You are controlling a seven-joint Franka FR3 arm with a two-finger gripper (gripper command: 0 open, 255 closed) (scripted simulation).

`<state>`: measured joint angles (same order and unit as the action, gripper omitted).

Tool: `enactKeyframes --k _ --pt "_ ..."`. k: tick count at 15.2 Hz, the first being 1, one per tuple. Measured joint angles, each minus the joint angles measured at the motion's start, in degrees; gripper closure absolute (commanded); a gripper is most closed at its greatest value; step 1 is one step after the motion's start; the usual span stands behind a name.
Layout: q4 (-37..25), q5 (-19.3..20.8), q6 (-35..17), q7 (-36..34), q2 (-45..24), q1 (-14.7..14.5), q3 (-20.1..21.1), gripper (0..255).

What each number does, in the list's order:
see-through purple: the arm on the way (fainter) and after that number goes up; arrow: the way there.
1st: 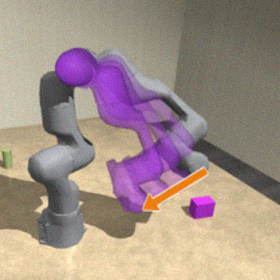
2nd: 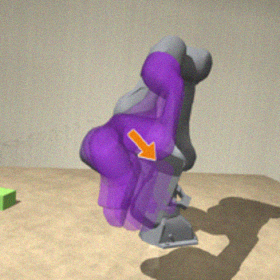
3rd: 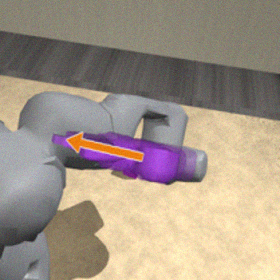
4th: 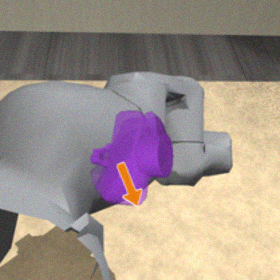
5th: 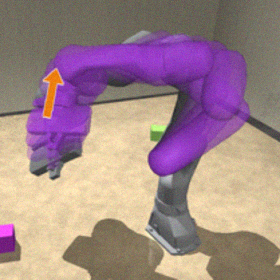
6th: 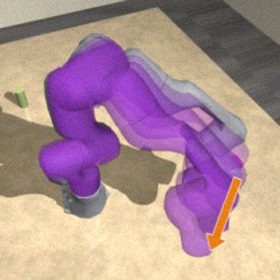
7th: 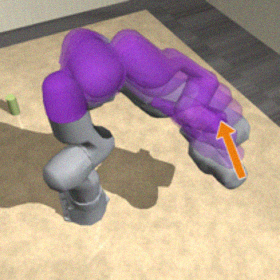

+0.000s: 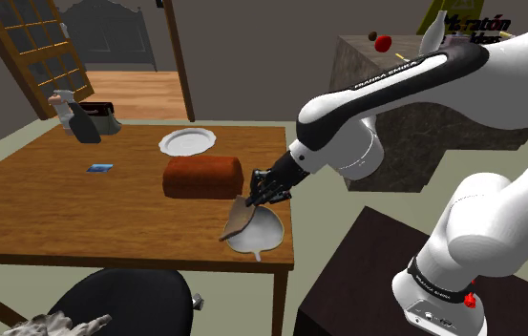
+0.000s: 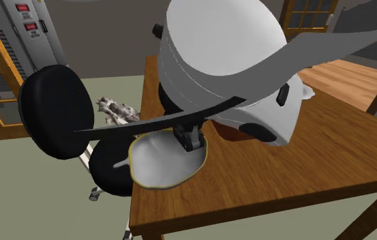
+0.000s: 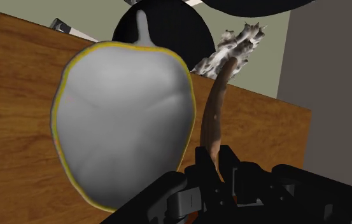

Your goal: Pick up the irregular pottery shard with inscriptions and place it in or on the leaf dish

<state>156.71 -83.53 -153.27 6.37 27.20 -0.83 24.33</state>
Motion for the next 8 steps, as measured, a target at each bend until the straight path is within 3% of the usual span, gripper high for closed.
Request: enactKeyframes --k 5,8 --pt "-0.09 -7.38 -2.43 7.91 -4.10 -0.70 0.48 255" --pt "-0.37 -8.64 -2.80 9.42 -5.05 -0.65 0.58 255"
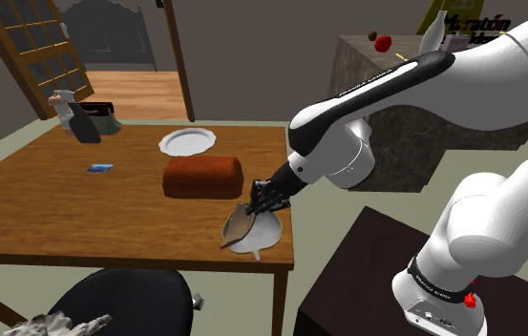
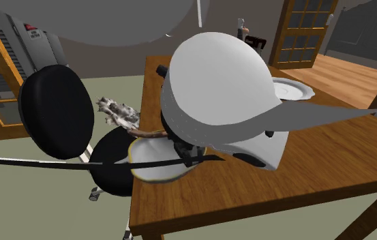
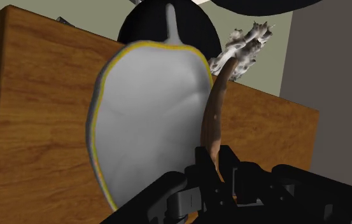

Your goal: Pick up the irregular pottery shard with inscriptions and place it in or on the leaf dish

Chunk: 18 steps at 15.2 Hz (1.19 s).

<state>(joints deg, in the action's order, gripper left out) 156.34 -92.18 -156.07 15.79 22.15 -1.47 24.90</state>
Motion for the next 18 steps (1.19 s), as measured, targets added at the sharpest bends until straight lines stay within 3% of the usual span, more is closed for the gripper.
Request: enactKeyframes --k 3,4,10,15,18 --pt "0.00 -0.17 -0.04 0.17 -0.06 -0.01 0.03 255" --pt "0.00 -0.19 -0.05 0.19 -0.07 -0.01 0.03 0" --pt "0.02 -0.20 -0.05 0.20 -0.07 -0.01 0.02 0" --pt "4.97 10.31 5.75 -9.60 10.71 0.63 -3.08 0" --pt "5.62 11.67 6.62 -10.69 12.07 0.86 -3.50 0"
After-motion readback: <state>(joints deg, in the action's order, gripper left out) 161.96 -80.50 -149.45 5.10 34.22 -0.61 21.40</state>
